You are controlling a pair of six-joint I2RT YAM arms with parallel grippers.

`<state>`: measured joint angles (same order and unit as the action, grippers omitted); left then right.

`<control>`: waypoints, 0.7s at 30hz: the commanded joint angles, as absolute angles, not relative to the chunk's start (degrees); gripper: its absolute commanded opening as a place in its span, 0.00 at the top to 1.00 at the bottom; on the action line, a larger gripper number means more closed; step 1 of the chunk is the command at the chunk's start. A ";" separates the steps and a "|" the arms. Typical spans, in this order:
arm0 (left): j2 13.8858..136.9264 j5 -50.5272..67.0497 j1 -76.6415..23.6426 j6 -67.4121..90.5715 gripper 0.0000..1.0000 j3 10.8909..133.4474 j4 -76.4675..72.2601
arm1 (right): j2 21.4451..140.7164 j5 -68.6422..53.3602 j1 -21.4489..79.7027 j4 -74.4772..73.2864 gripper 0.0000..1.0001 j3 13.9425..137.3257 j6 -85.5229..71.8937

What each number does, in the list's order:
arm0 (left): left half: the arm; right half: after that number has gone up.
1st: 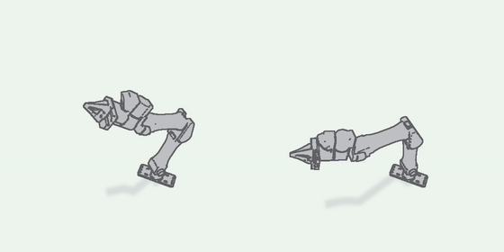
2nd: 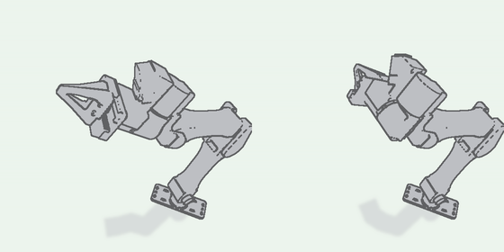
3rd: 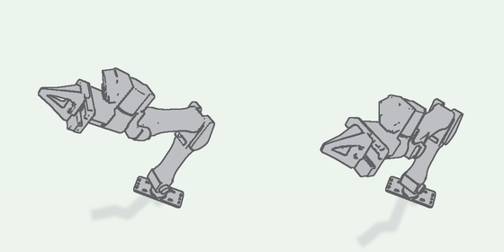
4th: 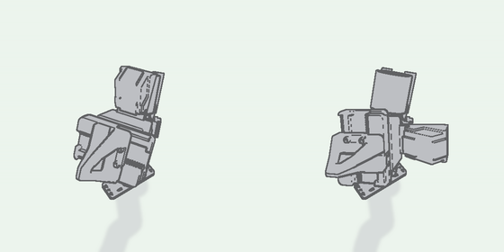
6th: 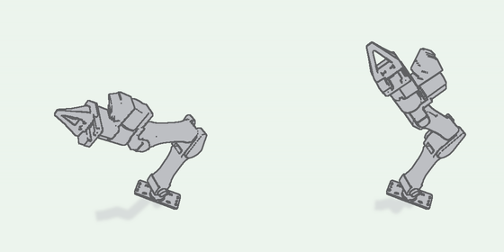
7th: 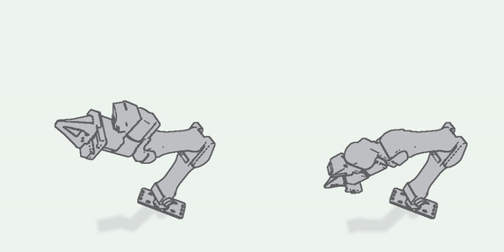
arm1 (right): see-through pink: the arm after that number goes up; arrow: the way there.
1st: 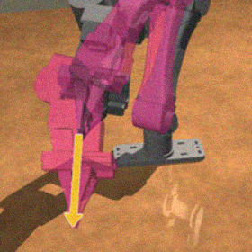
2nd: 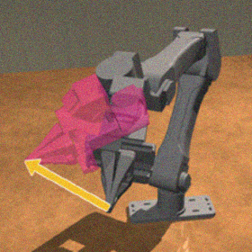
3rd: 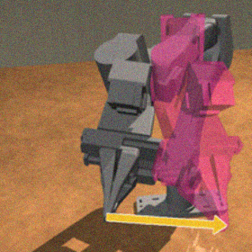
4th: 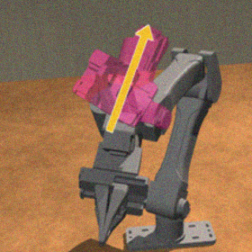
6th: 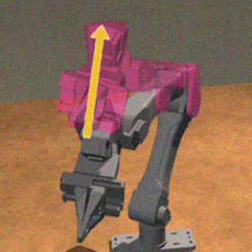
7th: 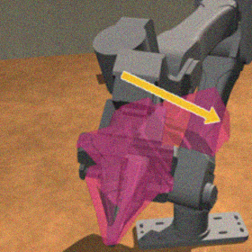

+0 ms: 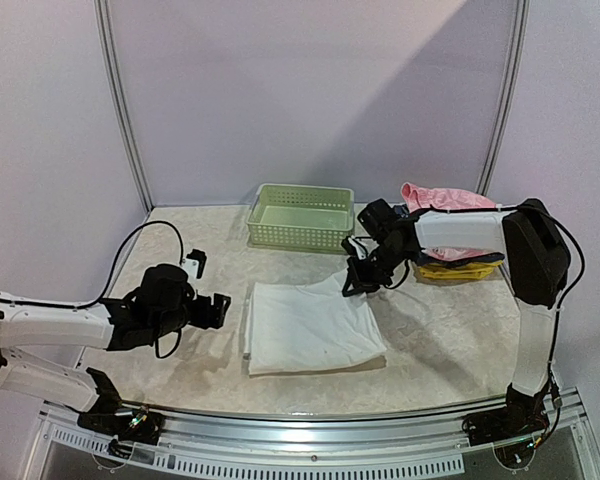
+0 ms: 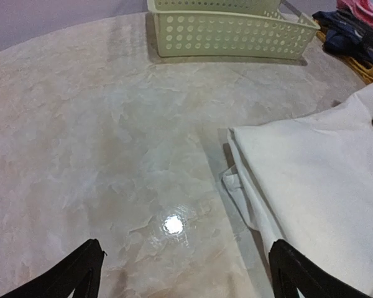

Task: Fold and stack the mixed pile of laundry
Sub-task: Place the square-folded T-shirt at the corner of the board.

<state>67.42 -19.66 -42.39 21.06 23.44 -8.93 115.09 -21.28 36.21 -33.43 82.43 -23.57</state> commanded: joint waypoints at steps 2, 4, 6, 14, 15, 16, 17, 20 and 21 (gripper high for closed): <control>62.19 -21.00 -42.98 21.19 0.01 21.68 -3.52 | 110.70 -11.88 35.49 -39.58 1.00 84.98 -19.82; 60.33 -20.85 -43.06 21.71 0.00 21.15 -2.92 | 109.91 -10.17 35.43 -40.71 1.00 85.81 -18.94; 58.54 -20.84 -43.06 22.04 0.00 20.88 -2.21 | 109.12 -8.19 35.45 -42.07 1.00 86.85 -17.73; 54.29 -20.63 -43.07 21.47 0.00 19.06 -2.66 | 108.72 2.27 34.76 -51.46 1.00 94.18 -13.56; 54.29 -20.57 -43.07 21.38 0.00 18.97 -2.72 | 108.76 3.88 34.66 -52.51 1.00 95.03 -12.93; 54.28 -20.41 -43.07 21.36 0.00 18.98 -2.79 | 108.80 5.55 34.60 -53.46 1.00 95.92 -12.51; 54.31 -20.32 -43.07 21.30 0.00 18.98 -2.88 | 108.68 7.13 34.52 -54.14 1.00 96.76 -11.99; 54.43 -20.11 -43.07 21.03 0.00 18.98 -3.03 | 108.49 11.97 34.50 -55.64 1.00 99.05 -10.29; 54.42 -19.98 -43.07 21.01 0.00 18.91 -3.11 | 108.33 13.32 34.42 -55.81 1.00 99.66 -9.69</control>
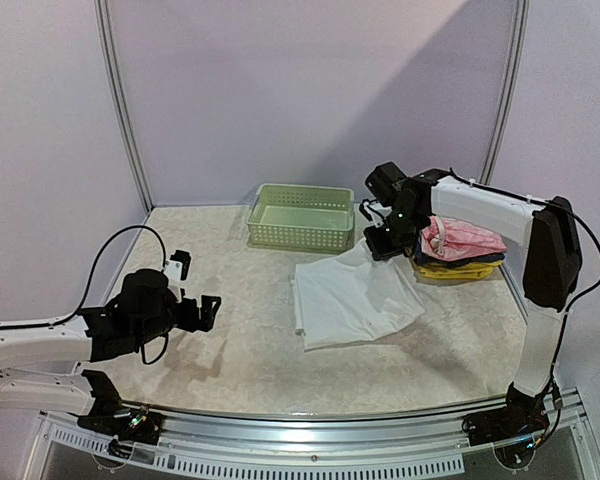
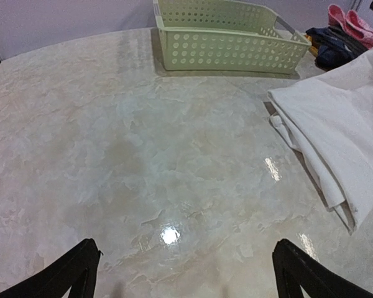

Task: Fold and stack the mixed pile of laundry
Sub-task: Place the square-folded T-shirt at the corner of the board.

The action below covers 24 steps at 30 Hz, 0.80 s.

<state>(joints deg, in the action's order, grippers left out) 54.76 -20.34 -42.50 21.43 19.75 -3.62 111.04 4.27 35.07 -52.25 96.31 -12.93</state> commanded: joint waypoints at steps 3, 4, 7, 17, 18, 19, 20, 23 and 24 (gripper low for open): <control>54.55 -19.75 -43.07 20.88 0.00 18.73 -3.50 | 108.00 17.57 34.37 -57.08 1.00 102.01 -7.58; 54.64 -19.63 -43.07 20.84 0.00 18.72 -3.59 | 108.01 18.68 34.29 -57.55 1.00 102.94 -7.05; 54.74 -19.51 -43.07 20.77 0.01 18.76 -3.69 | 108.49 21.04 33.98 -58.68 1.00 106.24 -6.09; 54.85 -19.42 -43.07 20.60 0.00 18.89 -3.69 | 111.79 27.00 32.56 -64.65 1.00 119.35 -4.65; 54.89 -19.42 -43.07 20.59 0.00 18.90 -3.69 | 112.06 27.33 32.46 -65.25 1.00 120.42 -4.73; 54.93 -19.42 -43.07 20.55 0.01 18.90 -3.69 | 112.34 27.63 32.41 -65.76 1.00 121.41 -4.79; 54.97 -19.42 -43.07 20.50 0.00 18.90 -3.69 | 112.52 27.84 32.32 -66.15 1.00 122.35 -4.83; 55.19 -19.42 -43.07 20.48 0.01 18.98 -3.74 | 113.09 28.92 31.96 -67.98 1.00 126.08 -4.79; 55.26 -19.37 -43.07 20.48 0.00 18.98 -3.77 | 113.39 29.43 31.87 -68.50 1.00 127.34 -4.69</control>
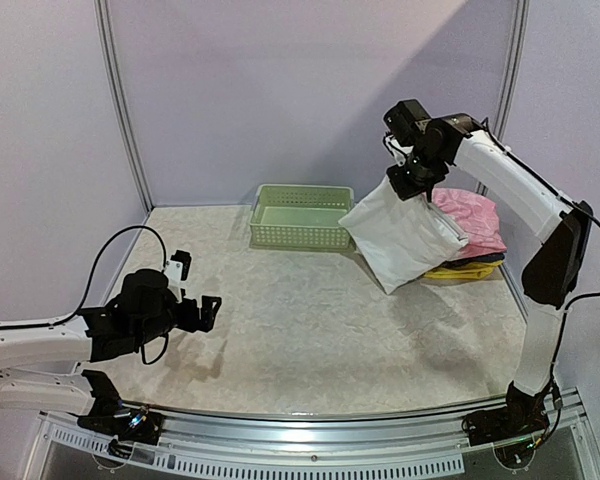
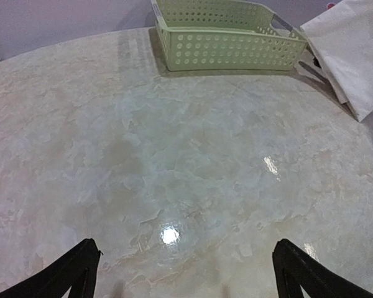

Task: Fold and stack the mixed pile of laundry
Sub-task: Place the square-folded T-shirt at the corner of the board.

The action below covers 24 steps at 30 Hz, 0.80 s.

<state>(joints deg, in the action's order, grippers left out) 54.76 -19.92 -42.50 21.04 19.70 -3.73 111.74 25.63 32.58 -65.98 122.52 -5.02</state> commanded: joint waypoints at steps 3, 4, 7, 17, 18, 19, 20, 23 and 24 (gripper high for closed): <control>55.61 -19.29 -43.07 20.43 0.00 19.07 -3.93 | 114.37 30.52 31.45 -69.99 1.00 130.72 -4.01; 55.77 -19.29 -43.07 20.47 0.00 19.07 -3.95 | 114.61 30.75 31.24 -70.38 1.00 131.78 -3.90; 55.84 -19.29 -43.07 20.39 0.00 19.16 -3.96 | 115.19 31.71 31.01 -71.10 1.00 134.11 -3.54; 55.46 -19.26 -43.07 20.30 0.01 19.03 -4.04 | 114.78 35.33 30.45 -73.02 1.00 140.82 -0.62; 55.54 -19.25 -43.07 20.31 0.00 19.06 -4.04 | 114.39 35.48 30.36 -72.83 1.00 140.99 0.31; 55.61 -19.25 -43.07 20.35 0.00 19.07 -4.04 | 113.79 35.61 30.18 -72.70 1.00 141.17 1.13; 55.64 -19.32 -43.07 20.36 0.00 19.07 -4.04 | 113.25 35.65 30.00 -72.53 1.00 141.42 1.65; 55.87 -19.45 -43.07 20.22 0.01 19.15 -4.13 | 111.86 36.39 29.57 -72.10 1.00 141.76 2.87; 55.96 -19.43 -43.07 20.23 0.01 19.18 -4.13 | 111.45 36.84 29.39 -71.98 1.00 141.77 3.29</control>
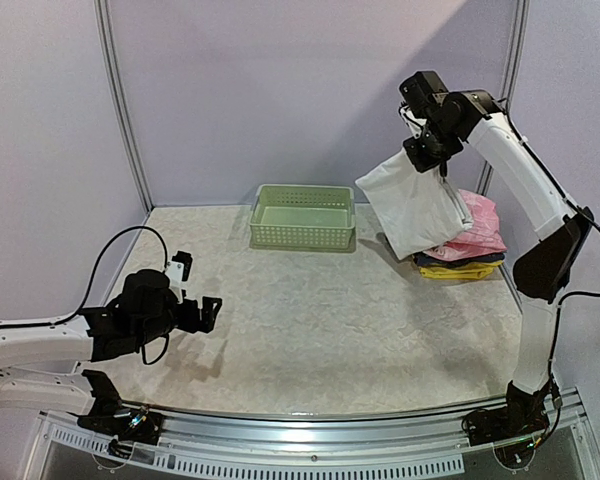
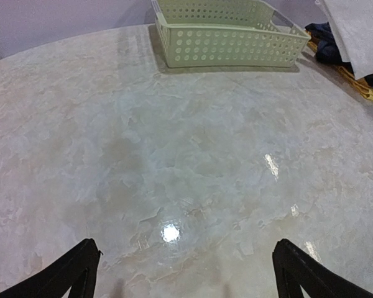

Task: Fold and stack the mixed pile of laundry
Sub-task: Place the square-folded T-shirt at the corner of the board.

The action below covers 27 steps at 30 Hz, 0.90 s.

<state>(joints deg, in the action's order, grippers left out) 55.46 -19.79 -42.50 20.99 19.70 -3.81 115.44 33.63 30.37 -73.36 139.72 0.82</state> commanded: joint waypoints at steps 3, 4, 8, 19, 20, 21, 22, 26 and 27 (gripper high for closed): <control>56.52 -19.60 -43.07 20.13 0.00 19.40 -4.28 | 110.62 38.31 28.61 -71.64 1.00 141.77 4.50; 56.70 -19.64 -43.07 20.07 0.01 19.46 -4.30 | 110.38 38.30 28.08 -71.44 1.00 141.77 4.69; 57.52 -19.68 -43.07 19.97 0.00 19.68 -4.39 | 109.62 38.48 26.26 -70.79 1.00 141.68 5.60; 58.67 -20.39 -43.07 19.74 0.00 20.11 -4.48 | 109.88 34.42 18.58 -66.35 1.00 137.08 8.80; 58.85 -20.39 -43.07 19.69 0.01 20.19 -4.48 | 110.13 33.88 17.84 -65.68 1.00 136.62 9.01; 59.01 -20.47 -43.07 19.69 0.00 20.20 -4.48 | 110.41 33.43 17.14 -64.88 1.00 136.13 9.24; 59.12 -20.48 -43.07 19.73 0.01 20.21 -4.48 | 110.79 33.24 16.47 -63.99 1.00 135.47 9.71; 59.33 -20.61 -43.07 19.73 0.00 20.37 -4.37 | 112.43 32.90 14.10 -59.77 1.00 133.61 11.93; 59.40 -20.64 -43.07 19.72 0.00 20.37 -4.31 | 113.05 32.92 13.40 -59.04 1.00 133.47 12.37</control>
<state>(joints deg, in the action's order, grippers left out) 58.65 -20.12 -42.50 20.16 19.70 -3.99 111.70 32.88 15.77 -66.19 134.15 9.85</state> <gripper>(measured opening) 0.995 0.057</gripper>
